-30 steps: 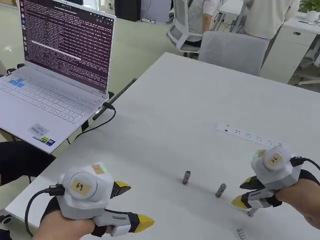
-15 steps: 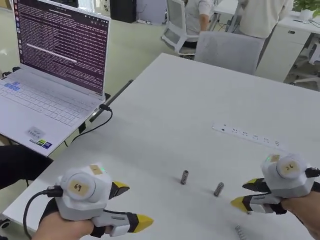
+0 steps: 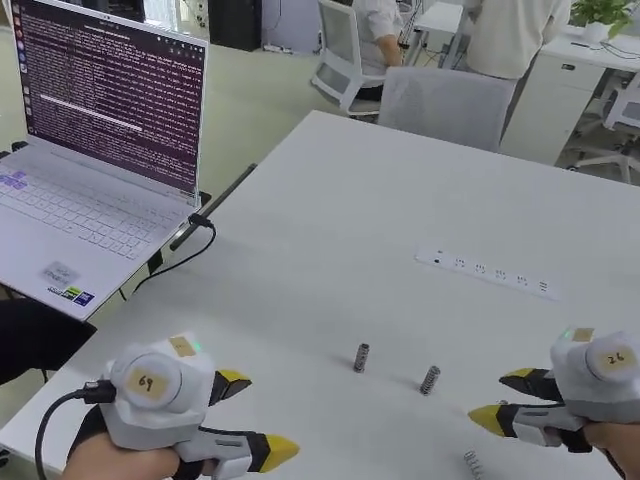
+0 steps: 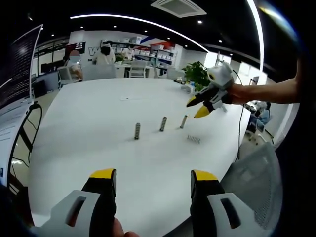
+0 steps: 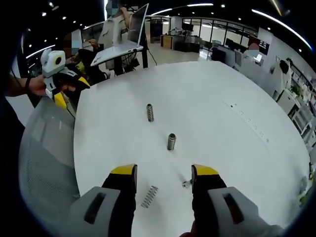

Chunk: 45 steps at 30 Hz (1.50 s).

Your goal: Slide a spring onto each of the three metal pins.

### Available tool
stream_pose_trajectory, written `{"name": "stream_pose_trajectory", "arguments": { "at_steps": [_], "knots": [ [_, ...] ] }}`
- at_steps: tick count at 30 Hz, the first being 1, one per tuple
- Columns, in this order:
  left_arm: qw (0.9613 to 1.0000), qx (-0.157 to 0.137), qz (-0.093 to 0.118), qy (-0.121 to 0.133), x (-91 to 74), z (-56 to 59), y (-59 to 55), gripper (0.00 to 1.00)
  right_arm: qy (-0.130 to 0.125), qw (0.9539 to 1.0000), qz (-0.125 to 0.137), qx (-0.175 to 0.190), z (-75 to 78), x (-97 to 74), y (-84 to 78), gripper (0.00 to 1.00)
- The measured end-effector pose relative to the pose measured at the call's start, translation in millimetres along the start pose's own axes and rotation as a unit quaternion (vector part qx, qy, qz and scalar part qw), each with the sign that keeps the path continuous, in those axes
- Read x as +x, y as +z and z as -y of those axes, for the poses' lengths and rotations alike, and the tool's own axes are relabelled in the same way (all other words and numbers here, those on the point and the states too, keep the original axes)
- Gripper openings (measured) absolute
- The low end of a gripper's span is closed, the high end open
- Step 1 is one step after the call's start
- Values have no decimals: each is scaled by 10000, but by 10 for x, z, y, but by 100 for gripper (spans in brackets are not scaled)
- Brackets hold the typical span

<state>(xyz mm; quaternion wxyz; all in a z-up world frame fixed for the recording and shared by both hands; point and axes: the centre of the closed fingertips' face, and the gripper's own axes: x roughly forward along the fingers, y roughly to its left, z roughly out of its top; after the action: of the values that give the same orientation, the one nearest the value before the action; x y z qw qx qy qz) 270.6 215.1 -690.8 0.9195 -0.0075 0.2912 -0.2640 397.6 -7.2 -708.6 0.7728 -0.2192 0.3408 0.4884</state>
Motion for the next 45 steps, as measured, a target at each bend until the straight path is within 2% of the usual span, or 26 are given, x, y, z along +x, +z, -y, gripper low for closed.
{"name": "stream_pose_trajectory", "arguments": {
  "at_steps": [10,18,31,45],
  "knots": [
    [10000,43,-1,-9,11,-19,31,57,-67,9992,197,353,-94,-129,-112,46],
    [10000,69,26,11,15,-31,73,59,-199,9969,396,652,-122,-317,-221,50],
    [9998,166,-16,-51,57,2,117,61,-341,9934,521,962,-187,-498,-375,54],
    [9997,226,-32,-96,112,7,177,62,-331,9908,627,1153,-311,-539,-431,59]
  ]
}}
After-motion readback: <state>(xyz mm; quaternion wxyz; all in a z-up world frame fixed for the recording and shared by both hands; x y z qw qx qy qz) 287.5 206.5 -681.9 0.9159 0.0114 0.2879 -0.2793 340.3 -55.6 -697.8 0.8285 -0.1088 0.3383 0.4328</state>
